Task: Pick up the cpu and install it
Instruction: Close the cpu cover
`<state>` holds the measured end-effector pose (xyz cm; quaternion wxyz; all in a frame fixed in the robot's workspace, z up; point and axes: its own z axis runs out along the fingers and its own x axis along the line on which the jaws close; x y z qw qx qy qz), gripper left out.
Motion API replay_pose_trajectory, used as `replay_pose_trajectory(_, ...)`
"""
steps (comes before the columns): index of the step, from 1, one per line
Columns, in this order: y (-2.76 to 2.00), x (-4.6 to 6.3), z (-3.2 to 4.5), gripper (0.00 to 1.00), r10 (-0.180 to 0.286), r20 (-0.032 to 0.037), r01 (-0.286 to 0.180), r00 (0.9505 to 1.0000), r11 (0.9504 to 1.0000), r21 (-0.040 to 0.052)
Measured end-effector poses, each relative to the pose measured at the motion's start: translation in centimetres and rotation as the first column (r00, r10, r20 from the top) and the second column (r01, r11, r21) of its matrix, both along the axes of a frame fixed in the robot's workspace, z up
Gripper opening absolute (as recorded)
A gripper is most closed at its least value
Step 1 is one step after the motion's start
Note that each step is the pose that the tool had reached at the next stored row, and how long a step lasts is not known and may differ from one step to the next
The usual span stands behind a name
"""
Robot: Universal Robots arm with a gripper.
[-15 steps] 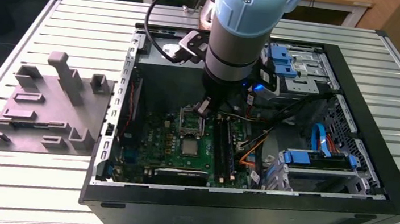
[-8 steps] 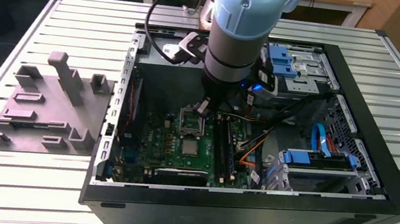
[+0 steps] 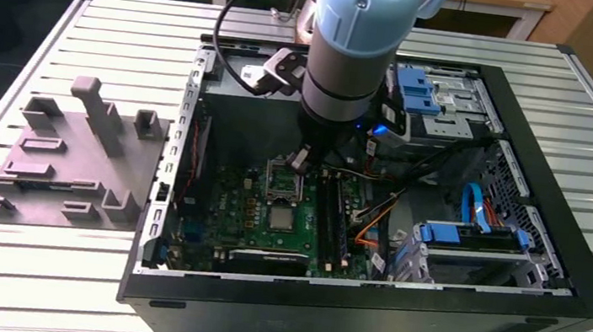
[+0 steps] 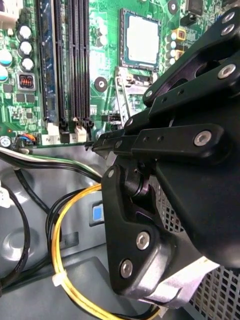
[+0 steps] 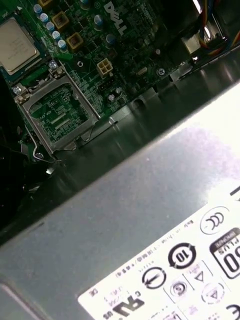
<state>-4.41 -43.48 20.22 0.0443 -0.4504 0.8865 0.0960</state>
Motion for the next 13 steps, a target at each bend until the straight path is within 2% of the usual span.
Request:
replay_pose_trajectory(6, 0.01, -0.08, 0.02, 0.11, 0.002, -0.0023, -0.002, 1.0000, 0.9999, -0.0169)
replay_pose_trajectory(13, 0.07, -0.10, 0.26, 0.11, 0.002, -0.0040, -0.002, 1.0000, 0.9995, -0.0307)
